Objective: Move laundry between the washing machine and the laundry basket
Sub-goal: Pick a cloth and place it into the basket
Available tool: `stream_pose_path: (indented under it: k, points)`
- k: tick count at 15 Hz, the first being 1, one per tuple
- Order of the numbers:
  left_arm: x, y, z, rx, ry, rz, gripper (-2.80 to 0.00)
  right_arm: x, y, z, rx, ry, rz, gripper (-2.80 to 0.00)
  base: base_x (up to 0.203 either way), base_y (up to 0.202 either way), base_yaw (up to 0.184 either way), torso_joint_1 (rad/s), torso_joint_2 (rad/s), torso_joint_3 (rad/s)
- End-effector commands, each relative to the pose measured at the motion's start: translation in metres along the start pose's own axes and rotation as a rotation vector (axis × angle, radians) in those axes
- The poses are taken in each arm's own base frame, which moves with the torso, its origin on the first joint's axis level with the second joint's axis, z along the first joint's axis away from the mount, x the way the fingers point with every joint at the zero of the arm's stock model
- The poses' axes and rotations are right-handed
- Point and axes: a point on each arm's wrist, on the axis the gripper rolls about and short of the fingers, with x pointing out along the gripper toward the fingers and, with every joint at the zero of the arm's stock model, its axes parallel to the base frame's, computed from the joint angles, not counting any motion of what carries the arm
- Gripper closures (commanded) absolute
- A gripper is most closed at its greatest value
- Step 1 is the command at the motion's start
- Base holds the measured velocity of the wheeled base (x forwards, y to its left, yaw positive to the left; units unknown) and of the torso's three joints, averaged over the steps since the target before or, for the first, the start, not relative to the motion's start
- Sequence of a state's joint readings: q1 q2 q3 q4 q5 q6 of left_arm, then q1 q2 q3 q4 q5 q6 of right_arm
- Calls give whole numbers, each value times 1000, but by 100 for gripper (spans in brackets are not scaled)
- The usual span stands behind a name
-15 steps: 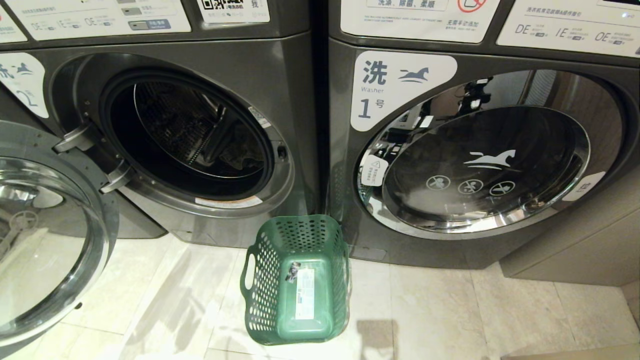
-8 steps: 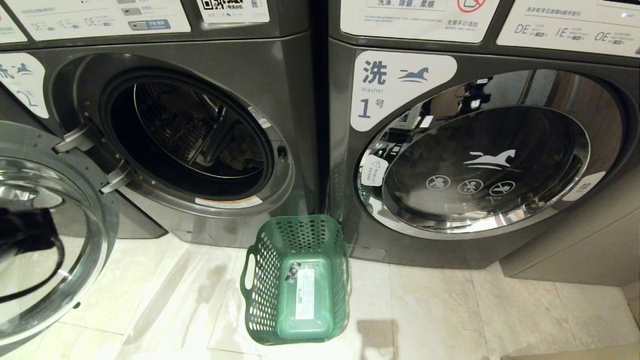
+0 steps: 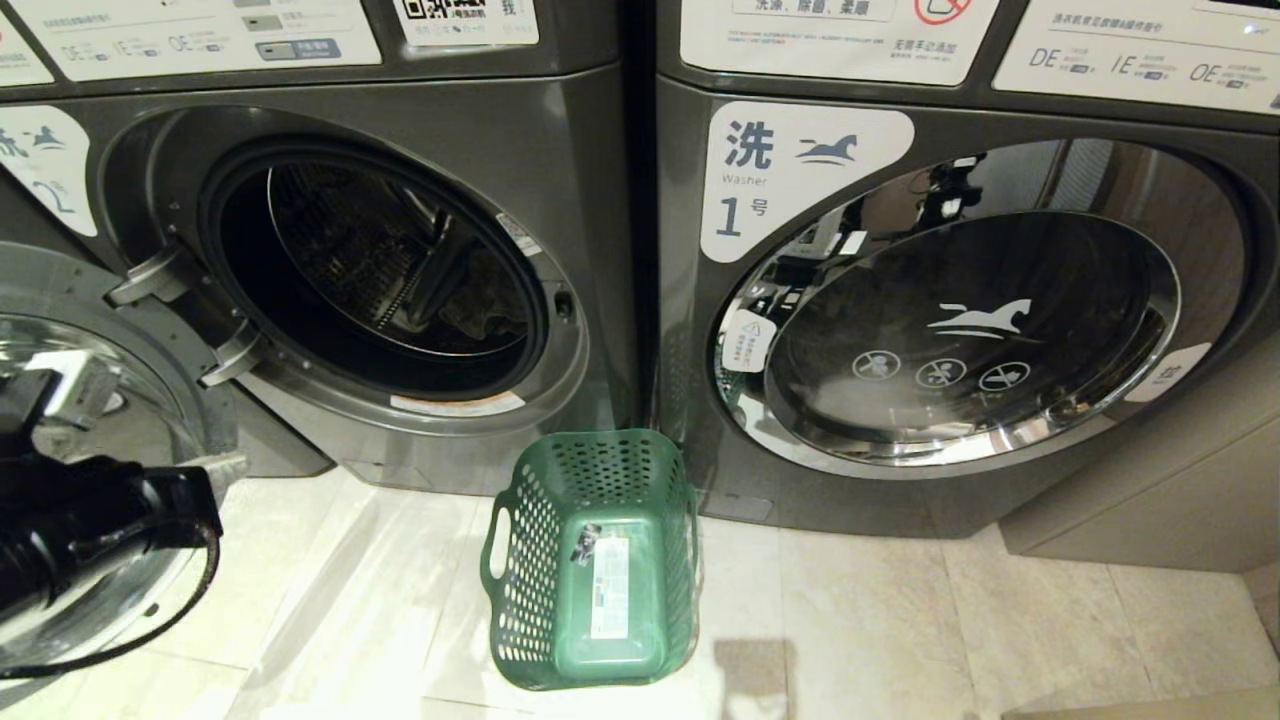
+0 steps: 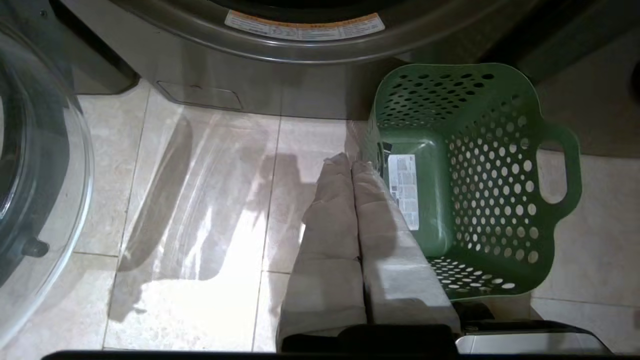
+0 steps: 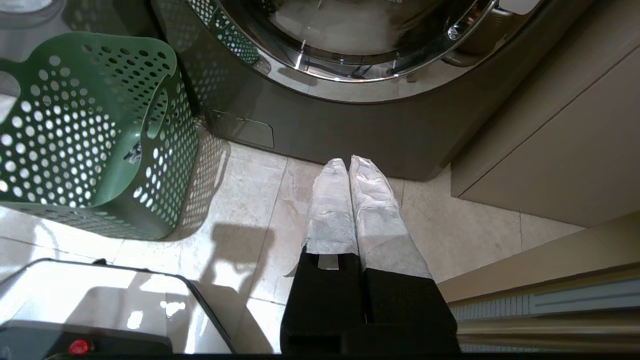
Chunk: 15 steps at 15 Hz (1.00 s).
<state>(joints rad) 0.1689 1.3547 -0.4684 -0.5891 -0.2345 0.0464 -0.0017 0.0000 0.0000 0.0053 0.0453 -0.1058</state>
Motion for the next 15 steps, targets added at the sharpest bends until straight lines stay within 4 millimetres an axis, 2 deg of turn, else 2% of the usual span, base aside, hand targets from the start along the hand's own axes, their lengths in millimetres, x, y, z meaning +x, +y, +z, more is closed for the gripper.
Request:
stream_pose_path:
  k: [1, 8, 11, 15]
  points:
    - [-6, -7, -3, 18, -3, -23, 0, 0, 0, 0, 32, -1, -3, 0, 0, 0, 0, 0, 0, 0]
    - [-8, -10, -15, 37, 36, -24, 0, 0, 0, 0, 57, -2, -5, 0, 0, 0, 0, 0, 0, 0]
    - [-17, -11, -22, 38, 38, -8, 0, 0, 0, 0, 57, -2, -5, 0, 0, 0, 0, 0, 0, 0]
    - [-30, -14, -19, 95, 0, -13, 0, 0, 0, 0, 57, -3, -5, 0, 0, 0, 0, 0, 0, 0]
